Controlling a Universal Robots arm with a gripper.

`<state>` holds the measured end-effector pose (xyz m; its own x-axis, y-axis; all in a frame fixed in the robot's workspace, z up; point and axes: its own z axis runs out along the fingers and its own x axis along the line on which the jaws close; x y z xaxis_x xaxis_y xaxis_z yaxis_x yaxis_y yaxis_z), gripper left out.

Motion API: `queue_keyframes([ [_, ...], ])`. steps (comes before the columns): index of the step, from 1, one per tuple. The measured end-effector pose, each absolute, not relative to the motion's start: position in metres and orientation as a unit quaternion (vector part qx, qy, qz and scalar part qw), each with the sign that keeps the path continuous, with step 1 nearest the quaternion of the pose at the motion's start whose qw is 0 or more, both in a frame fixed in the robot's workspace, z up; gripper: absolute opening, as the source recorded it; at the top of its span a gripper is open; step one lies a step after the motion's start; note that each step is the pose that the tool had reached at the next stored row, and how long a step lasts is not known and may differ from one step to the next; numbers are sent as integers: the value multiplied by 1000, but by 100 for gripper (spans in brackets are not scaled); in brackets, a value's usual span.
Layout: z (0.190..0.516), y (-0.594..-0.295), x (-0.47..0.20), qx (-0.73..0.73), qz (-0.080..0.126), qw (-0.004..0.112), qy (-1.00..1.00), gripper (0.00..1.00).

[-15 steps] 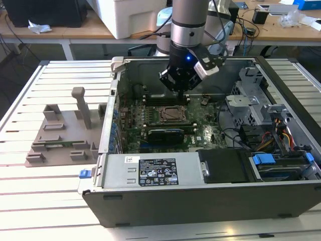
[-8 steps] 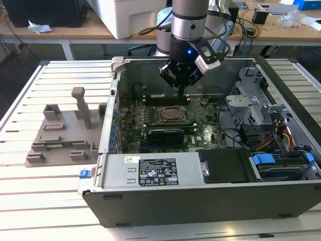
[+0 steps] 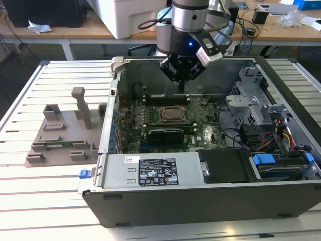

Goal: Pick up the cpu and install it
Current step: 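Install the first cpu locking lever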

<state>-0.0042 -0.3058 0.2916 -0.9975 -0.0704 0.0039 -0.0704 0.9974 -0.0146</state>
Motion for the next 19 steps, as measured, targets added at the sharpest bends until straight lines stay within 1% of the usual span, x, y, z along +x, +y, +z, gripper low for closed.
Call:
queue_keyframes([
  [14,332,-306,-4,35,7,2,-999,11],
  [19,335,-306,-4,35,7,2,-999,11],
])
